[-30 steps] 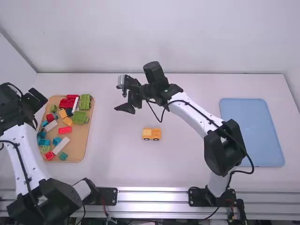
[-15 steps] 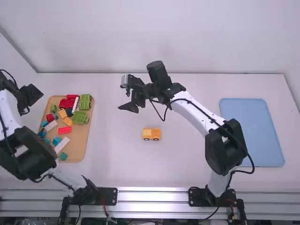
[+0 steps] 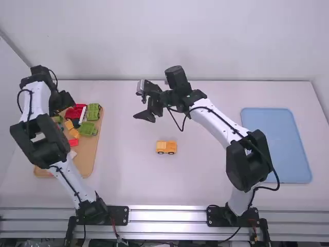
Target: Assemble lego blocks to make yellow taxi
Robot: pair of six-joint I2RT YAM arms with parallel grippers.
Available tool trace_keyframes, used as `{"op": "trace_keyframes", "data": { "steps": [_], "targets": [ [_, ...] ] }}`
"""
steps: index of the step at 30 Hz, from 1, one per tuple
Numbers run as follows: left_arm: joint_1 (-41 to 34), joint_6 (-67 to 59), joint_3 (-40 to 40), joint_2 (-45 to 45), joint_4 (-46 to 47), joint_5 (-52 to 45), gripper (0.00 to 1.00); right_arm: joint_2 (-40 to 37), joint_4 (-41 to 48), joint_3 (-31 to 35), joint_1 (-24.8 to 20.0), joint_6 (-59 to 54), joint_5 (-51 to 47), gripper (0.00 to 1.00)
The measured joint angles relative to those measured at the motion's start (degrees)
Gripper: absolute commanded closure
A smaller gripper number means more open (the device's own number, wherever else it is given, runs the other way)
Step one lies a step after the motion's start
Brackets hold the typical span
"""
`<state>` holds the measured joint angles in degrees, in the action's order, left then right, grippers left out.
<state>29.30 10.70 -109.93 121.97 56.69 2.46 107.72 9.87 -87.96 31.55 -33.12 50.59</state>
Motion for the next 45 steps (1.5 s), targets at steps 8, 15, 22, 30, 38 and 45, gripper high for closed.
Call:
{"op": "trace_keyframes", "data": {
  "steps": [8, 15, 22, 30, 38, 45],
  "targets": [
    [4.98, -0.24, 0.0, 7.54, -2.58, -3.15, 0.48, 0.0, 0.81, 0.0, -0.11, 0.02, -0.11, 0.02],
    [7.63, -0.02, 0.07, 9.86, -5.16, -4.98, 0.53, 0.0, 0.85, 0.0, -0.11, 0.13, -0.13, 0.02],
    [5.31, -0.04, 1.64, 9.86, -6.62, -5.46, 0.48, 0.0, 0.81, 0.0, -0.11, 0.11, -0.15, 0.01],
    [4.59, 0.02, 3.56, 9.86, -6.25, -5.01, 0.56, 0.0, 0.83, 0.0, -0.11, 0.04, -0.15, 0.01],
    [4.61, 0.02, 3.56, 9.86, -4.96, -3.3, 0.48, 0.0, 1.11, 0.0, -0.11, -0.04, -0.15, 0.01],
    [4.61, -0.46, 3.61, 9.86, -3.8, -2.19, 0.53, 0.0, 1.27, 0.0, -0.11, -0.2, -0.15, 0.01]
  ]
}}
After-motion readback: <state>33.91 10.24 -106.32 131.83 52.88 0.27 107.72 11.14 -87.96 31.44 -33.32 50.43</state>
